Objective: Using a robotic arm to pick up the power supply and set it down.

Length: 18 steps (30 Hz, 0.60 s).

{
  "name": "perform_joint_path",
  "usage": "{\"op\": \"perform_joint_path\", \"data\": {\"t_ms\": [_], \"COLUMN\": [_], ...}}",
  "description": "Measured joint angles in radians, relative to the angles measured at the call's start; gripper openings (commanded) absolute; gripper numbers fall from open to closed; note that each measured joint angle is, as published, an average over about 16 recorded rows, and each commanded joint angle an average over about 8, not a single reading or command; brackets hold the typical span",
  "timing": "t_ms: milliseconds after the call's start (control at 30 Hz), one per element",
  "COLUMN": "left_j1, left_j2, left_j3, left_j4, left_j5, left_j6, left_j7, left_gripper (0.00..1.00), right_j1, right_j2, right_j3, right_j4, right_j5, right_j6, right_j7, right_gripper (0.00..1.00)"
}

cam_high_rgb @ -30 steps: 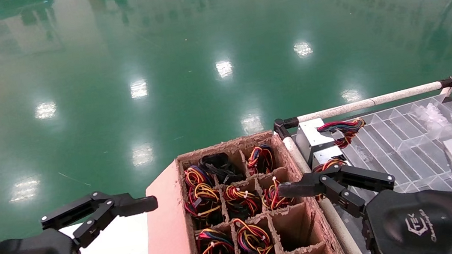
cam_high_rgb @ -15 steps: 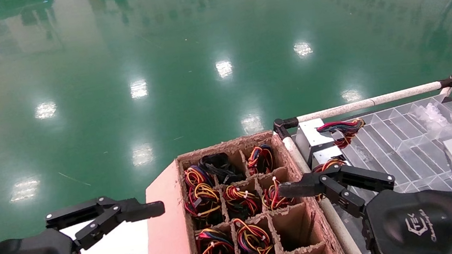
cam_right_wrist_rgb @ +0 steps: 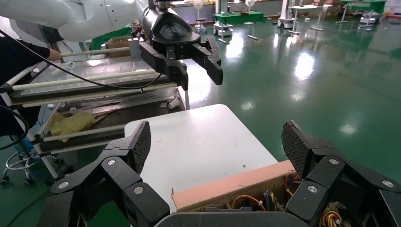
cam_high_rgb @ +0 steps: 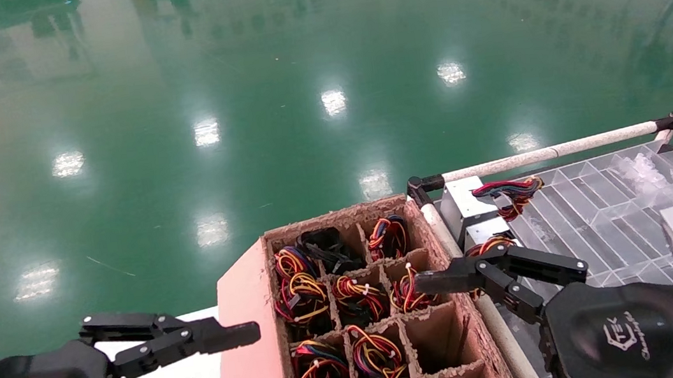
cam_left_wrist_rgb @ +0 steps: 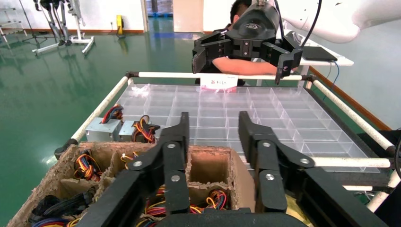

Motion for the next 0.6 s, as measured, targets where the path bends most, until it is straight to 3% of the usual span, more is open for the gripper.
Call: {"op": "perform_joint_path", "data": {"t_ms": [200,333,400,500,600], "left_j1": [0.000,0.000,0.000,0.000,0.000], "left_j2": [0.000,0.000,0.000,0.000,0.000], "left_j3": [0.000,0.000,0.000,0.000,0.000], "left_j4": [0.000,0.000,0.000,0.000,0.000], "left_j5": [0.000,0.000,0.000,0.000,0.000], "left_j6": [0.000,0.000,0.000,0.000,0.000], "left_j7": [0.000,0.000,0.000,0.000,0.000], "left_gripper": [0.00,0.13,0.28,0.63,0.90], "right_j1": [0.013,0.045,0.070,0.119,0.179], "right_j2": [-0.010,-0.031,-0.047,-0.081,-0.125], "right_j3": [-0.013,-0.037,-0.056,-0.094,-0.138], "right_j4": [-0.024,-0.065,-0.095,-0.155,-0.233], "right_j5": [-0.031,-0.079,-0.116,-0.185,-0.261], "right_j6": [-0.004,-0.012,-0.020,-0.034,-0.047], "right_j7": [-0.013,-0.027,-0.037,-0.056,-0.082], "right_gripper": [1.00,1.00,1.00,1.00,1.00]}}
